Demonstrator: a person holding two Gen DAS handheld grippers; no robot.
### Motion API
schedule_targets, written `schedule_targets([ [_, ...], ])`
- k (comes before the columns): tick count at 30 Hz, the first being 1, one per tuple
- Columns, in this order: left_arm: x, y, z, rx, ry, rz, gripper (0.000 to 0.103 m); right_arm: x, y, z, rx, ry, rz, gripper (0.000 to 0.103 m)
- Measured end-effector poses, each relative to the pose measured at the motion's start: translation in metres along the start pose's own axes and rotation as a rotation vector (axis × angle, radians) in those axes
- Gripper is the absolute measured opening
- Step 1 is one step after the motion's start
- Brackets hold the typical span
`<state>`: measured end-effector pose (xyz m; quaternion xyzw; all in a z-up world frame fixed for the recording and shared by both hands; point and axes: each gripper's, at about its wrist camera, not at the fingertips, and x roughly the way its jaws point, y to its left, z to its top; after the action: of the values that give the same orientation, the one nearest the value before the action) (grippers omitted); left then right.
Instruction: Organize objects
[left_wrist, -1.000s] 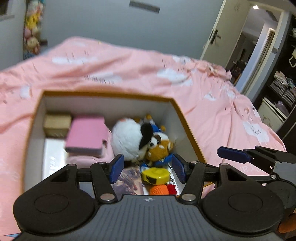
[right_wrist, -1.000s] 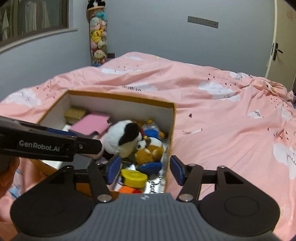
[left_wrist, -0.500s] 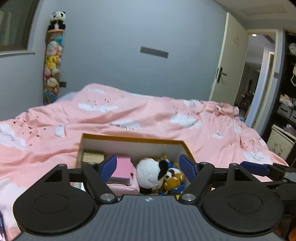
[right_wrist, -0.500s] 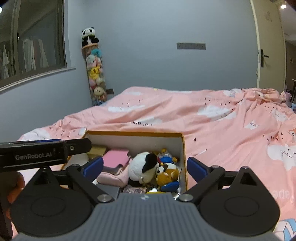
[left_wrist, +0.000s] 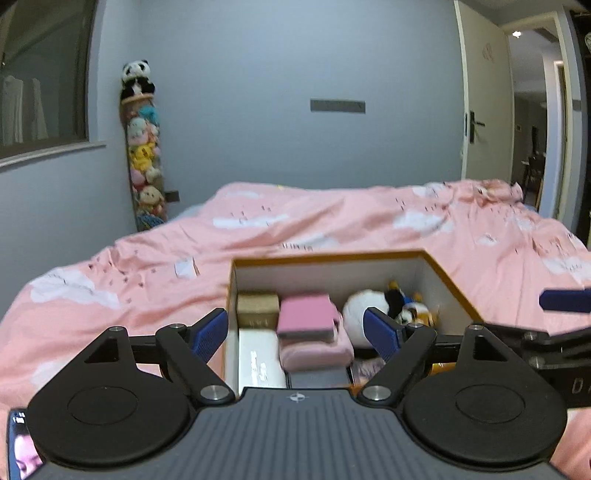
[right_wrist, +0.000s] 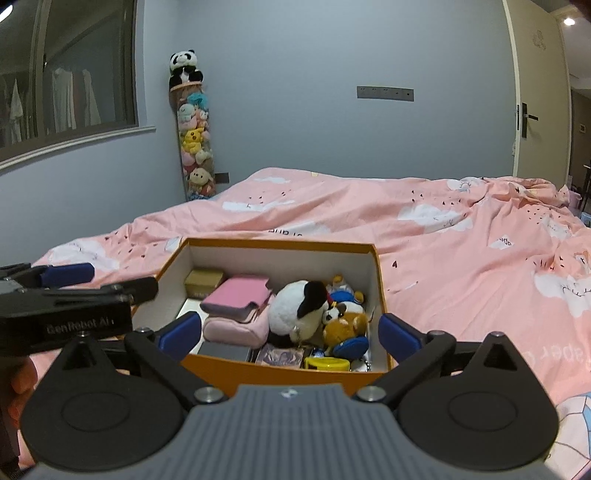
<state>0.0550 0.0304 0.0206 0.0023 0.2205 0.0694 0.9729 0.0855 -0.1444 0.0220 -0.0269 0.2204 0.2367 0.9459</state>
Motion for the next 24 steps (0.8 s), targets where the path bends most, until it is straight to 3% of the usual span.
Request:
schedule_targets([
  [15, 0.003, -0.007, -0.042, -0.012, 0.167, -0.01, 0.095, 0.001, 0.001, -0.024, -0.027, 0.037, -0.056, 0.102],
  [24, 0.006, -0.007, -0.05, -0.022, 0.197, -0.011, 0.095, 0.009, -0.007, -0.036, 0.032, 0.081, -0.066, 0.102],
])
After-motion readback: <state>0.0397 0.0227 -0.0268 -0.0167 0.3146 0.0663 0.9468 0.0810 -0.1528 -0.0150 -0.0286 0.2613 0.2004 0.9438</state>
